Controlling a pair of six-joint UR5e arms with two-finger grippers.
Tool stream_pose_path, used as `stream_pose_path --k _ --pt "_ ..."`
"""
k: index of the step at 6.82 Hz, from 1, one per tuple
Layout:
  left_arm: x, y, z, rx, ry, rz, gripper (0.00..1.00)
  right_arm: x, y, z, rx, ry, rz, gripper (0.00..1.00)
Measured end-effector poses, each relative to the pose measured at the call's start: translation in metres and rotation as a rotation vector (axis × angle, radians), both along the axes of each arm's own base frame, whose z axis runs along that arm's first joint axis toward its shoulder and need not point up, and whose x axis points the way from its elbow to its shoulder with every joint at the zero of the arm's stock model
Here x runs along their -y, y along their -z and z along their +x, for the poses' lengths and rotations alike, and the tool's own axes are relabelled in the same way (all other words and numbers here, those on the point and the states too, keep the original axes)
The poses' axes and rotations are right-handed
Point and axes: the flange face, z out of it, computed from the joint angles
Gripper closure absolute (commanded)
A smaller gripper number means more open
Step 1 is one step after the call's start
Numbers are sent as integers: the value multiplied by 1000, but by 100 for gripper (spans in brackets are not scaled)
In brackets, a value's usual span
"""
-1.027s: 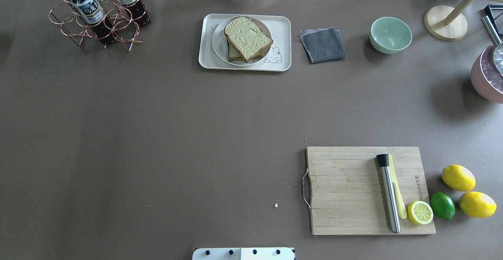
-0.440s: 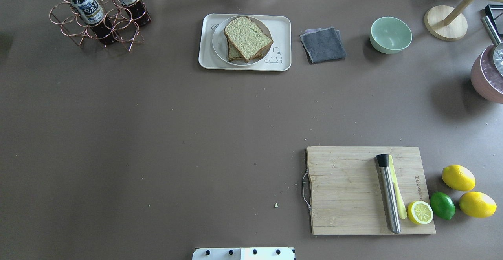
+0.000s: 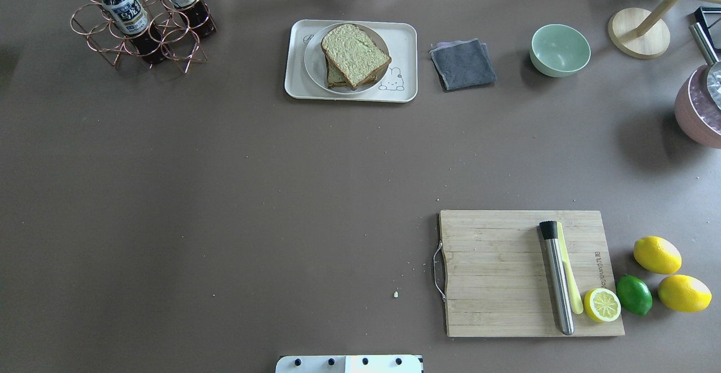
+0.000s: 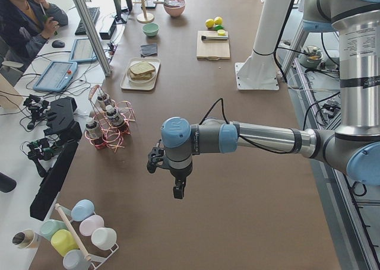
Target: Make sandwich and place on tray
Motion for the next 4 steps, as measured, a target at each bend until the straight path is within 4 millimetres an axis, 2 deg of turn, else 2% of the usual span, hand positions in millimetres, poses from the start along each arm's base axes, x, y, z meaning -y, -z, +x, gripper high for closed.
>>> stream_pose_path --k 4 --pt "-6 1 2 -14 -2 -8 3 -2 0 -6 66 1 -26 0"
